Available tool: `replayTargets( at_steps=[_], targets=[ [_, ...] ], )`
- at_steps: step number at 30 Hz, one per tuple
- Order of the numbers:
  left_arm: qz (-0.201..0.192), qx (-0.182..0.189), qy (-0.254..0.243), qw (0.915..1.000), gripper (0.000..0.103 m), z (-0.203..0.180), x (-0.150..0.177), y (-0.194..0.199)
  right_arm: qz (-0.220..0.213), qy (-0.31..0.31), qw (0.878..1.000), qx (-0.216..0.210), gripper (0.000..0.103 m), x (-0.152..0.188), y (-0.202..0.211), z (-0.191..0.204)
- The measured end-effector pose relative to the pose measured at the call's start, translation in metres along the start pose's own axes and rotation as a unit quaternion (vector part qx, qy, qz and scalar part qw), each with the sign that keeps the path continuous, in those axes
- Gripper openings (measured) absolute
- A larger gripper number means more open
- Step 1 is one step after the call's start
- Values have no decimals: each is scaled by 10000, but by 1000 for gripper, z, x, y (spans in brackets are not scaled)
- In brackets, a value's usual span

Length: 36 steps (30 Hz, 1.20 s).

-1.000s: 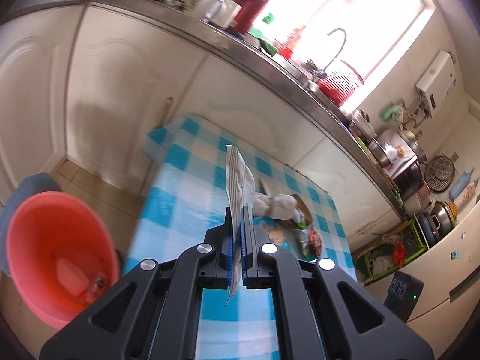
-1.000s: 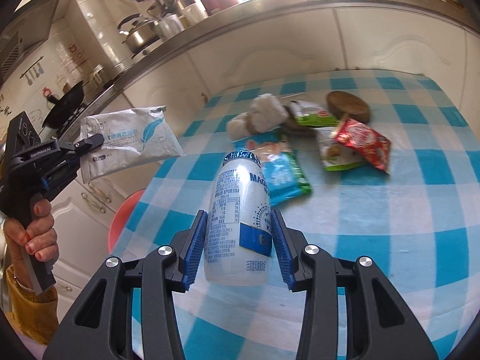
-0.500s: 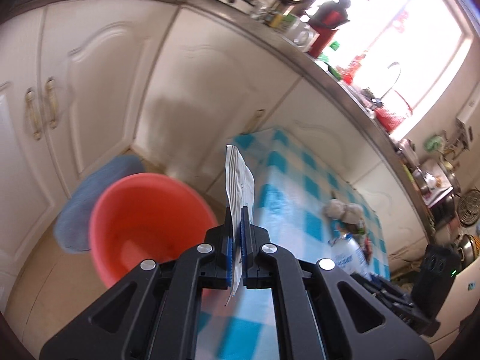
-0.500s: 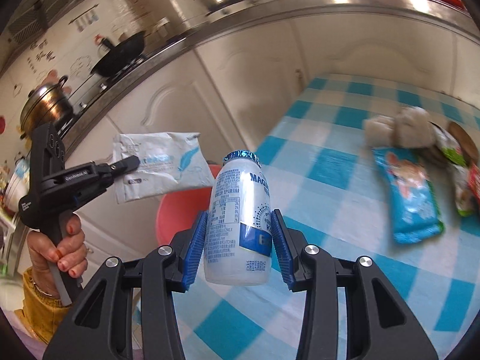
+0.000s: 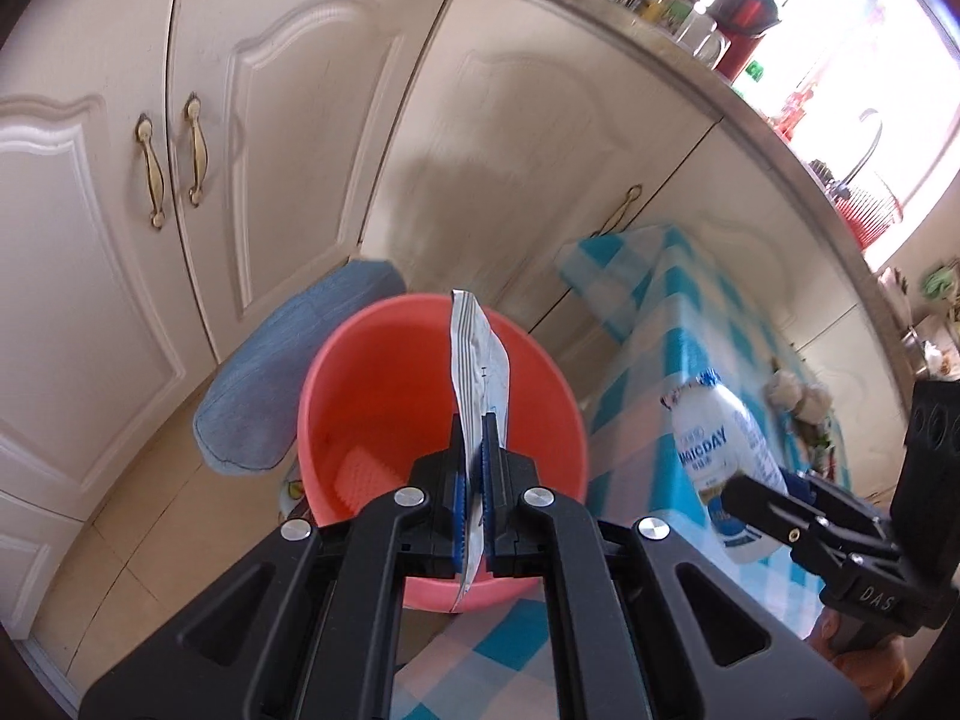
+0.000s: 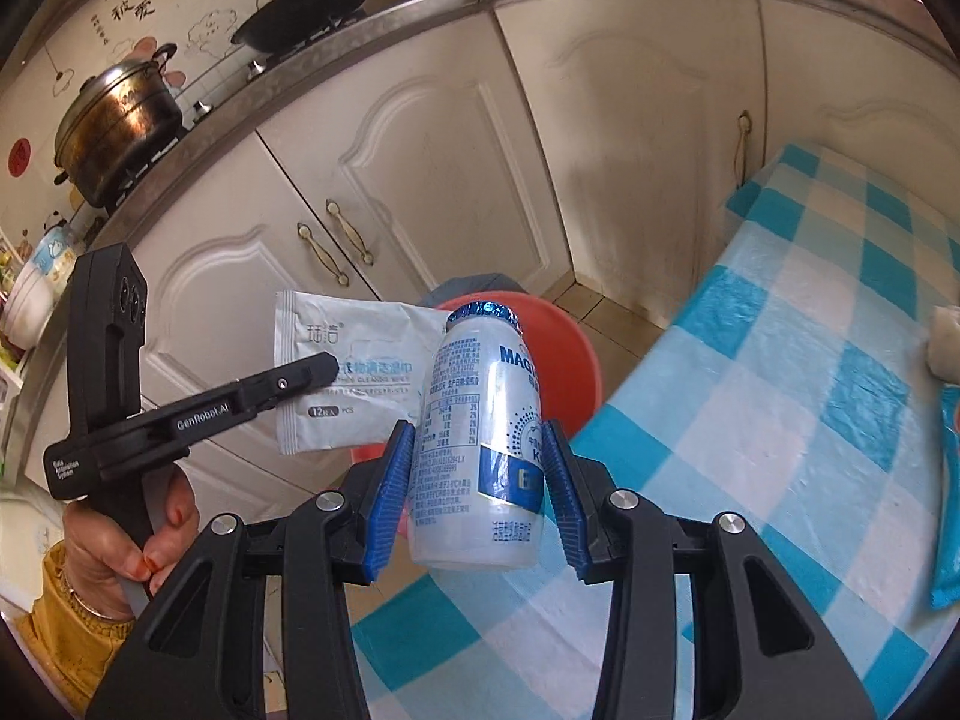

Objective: Collect trash
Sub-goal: 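Carry the sachet and bottle to the red bucket and release both, then move both open tools back over the table toward the snack wrappers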

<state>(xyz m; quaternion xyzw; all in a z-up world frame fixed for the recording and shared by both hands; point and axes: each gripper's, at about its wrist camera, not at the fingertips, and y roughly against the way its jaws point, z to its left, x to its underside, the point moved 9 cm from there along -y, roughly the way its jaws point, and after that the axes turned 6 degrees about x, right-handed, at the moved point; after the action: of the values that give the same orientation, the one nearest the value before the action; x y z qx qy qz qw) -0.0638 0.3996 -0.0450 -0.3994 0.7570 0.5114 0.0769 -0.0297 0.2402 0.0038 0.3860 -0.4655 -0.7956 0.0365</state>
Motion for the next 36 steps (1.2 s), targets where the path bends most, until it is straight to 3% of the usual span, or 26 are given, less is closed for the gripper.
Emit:
replayTargets(
  at_steps=[6, 8, 10, 11, 12, 14, 19, 26, 29, 36],
  targets=[
    [219, -141, -74, 9996, 5, 6, 12, -22, 23, 62, 9999, 85, 47, -6, -19, 4],
    [282, -187, -64, 9994, 6, 9, 15, -29, -11, 46, 9999, 120, 60, -7, -19, 2],
    [345, -113, 4, 9993, 9, 10, 17, -35, -128, -31, 9998, 146, 64, -9, -14, -1],
    [348, -99, 23, 9993, 14, 10, 19, -37, -160, -49, 9997, 167, 64, -9, -12, -2],
    [330, -131, 8, 9994, 26, 10, 19, -38, -201, -56, 9995, 227, 66, -9, -9, -4],
    [211, -235, -28, 9995, 54, 12, 18, -36, -350, -72, 9987, 355, 79, -8, 1, -10],
    [-256, -442, -135, 9986, 76, 14, 8, -21, -669, -135, 9954, 679, 88, -4, 29, -26],
    [-865, -479, -308, 9946, 84, -1, -5, 5, -1016, -294, 9891, 1025, 89, 10, 64, -50],
    [-1080, -225, -367, 9932, 84, -15, -9, 15, -1035, -398, 9881, 1068, 89, 20, 72, -59],
    [-1416, 167, -1024, 9845, 87, -67, -14, 36, -1287, -577, 9835, 1135, 91, 40, 88, -74]
  ],
)
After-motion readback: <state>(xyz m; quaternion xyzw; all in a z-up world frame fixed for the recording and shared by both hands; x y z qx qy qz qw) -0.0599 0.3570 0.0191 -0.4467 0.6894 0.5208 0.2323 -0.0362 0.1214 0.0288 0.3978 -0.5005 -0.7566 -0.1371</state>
